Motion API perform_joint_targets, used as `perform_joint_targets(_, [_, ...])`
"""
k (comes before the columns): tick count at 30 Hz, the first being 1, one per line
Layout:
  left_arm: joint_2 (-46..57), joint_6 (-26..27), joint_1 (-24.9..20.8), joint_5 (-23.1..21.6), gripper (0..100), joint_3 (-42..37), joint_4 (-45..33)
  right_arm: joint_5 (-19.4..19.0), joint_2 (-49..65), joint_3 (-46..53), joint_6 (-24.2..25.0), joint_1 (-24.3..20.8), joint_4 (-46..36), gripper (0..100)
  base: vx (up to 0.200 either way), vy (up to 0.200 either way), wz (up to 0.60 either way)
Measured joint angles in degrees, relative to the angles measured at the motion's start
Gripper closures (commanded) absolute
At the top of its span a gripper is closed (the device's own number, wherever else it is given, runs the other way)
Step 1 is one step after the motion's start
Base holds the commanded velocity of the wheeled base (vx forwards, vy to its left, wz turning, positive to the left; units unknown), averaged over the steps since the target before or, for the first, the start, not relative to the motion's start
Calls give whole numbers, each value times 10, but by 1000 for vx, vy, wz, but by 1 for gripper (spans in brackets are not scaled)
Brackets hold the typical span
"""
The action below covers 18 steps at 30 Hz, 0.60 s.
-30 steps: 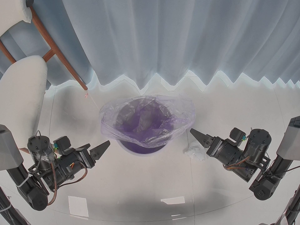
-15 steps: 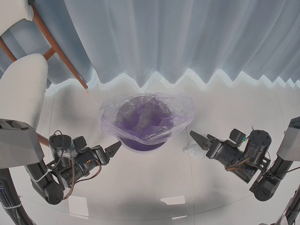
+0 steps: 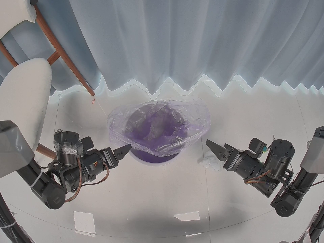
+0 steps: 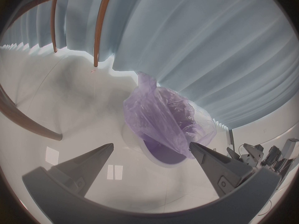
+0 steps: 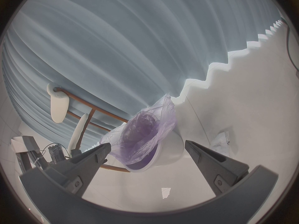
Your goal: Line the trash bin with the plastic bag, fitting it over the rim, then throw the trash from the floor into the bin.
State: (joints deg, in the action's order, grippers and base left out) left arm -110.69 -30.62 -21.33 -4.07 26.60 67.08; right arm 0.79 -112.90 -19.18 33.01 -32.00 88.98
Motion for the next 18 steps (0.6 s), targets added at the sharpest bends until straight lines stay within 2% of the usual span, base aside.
perform_joint_targets(6, [56,-9,4,0,0,36,-90,0,4,1,-4,1,0,0,0,0,0])
perform_joint_targets(18, [54,-10,28,-2,0,84,-120,10,8,0,-14,2,0,0,0,0,0])
